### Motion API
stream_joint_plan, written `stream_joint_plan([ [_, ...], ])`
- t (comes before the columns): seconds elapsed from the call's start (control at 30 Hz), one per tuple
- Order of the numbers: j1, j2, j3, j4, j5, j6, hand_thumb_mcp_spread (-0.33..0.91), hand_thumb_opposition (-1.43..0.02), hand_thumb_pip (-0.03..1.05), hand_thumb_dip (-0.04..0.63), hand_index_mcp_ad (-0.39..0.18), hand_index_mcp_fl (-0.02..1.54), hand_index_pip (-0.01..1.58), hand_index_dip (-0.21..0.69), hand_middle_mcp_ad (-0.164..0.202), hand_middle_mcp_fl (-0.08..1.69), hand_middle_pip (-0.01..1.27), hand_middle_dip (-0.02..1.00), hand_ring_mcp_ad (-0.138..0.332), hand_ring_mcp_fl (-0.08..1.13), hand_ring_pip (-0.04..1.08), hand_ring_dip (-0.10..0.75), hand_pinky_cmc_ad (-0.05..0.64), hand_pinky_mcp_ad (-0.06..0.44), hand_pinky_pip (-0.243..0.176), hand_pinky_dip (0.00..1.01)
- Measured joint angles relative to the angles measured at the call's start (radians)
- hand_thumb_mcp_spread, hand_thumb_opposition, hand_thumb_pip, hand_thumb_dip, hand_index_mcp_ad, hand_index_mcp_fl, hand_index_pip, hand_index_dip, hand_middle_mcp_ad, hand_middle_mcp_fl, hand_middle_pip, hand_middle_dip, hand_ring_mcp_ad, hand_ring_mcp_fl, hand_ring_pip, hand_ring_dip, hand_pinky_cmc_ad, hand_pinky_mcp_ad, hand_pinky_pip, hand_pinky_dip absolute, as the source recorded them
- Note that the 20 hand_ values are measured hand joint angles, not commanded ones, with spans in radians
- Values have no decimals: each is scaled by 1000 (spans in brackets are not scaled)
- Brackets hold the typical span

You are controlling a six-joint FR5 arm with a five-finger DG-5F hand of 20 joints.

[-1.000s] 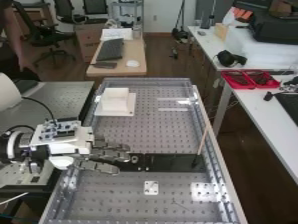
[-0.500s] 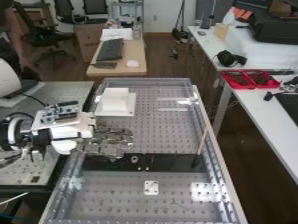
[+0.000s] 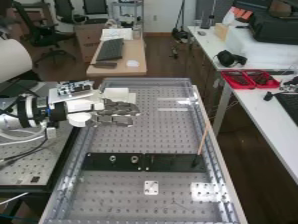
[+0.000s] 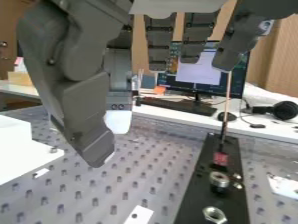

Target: Grab the smaller nut and place it in the white container

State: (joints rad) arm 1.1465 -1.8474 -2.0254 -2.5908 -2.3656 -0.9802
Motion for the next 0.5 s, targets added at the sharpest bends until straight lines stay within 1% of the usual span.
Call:
stream_joint_plan([
  [0.03, 5, 1, 1, -1, -2, 0, 454, -974, 581, 215, -162, 431, 1510, 157, 51, 66, 138, 190, 126, 7, 93, 82, 314, 213, -45, 190],
  [0.17, 48, 4, 5, -9, -14, 3, 456, -974, 581, 215, -164, 431, 1510, 157, 54, 66, 138, 190, 126, 7, 93, 82, 314, 215, -45, 190],
  [0.3, 101, 4, 5, 3, -29, 22, 456, -974, 581, 215, -162, 431, 1510, 157, 54, 63, 138, 190, 122, 7, 93, 82, 314, 215, -45, 190],
  [0.33, 103, 4, 5, 3, -30, 23, 456, -974, 581, 215, -164, 431, 1510, 157, 52, 63, 138, 190, 120, 7, 93, 82, 314, 215, -45, 190],
  [0.4, 133, -1, 6, 6, -41, 29, 456, -974, 581, 215, -164, 431, 1510, 157, 51, 66, 138, 190, 120, 7, 93, 82, 314, 202, -45, 190],
  [0.5, 168, -10, 11, 7, -54, 36, 454, -974, 581, 215, -162, 431, 1510, 157, 54, 63, 138, 190, 126, 7, 93, 82, 314, 199, -45, 190],
])
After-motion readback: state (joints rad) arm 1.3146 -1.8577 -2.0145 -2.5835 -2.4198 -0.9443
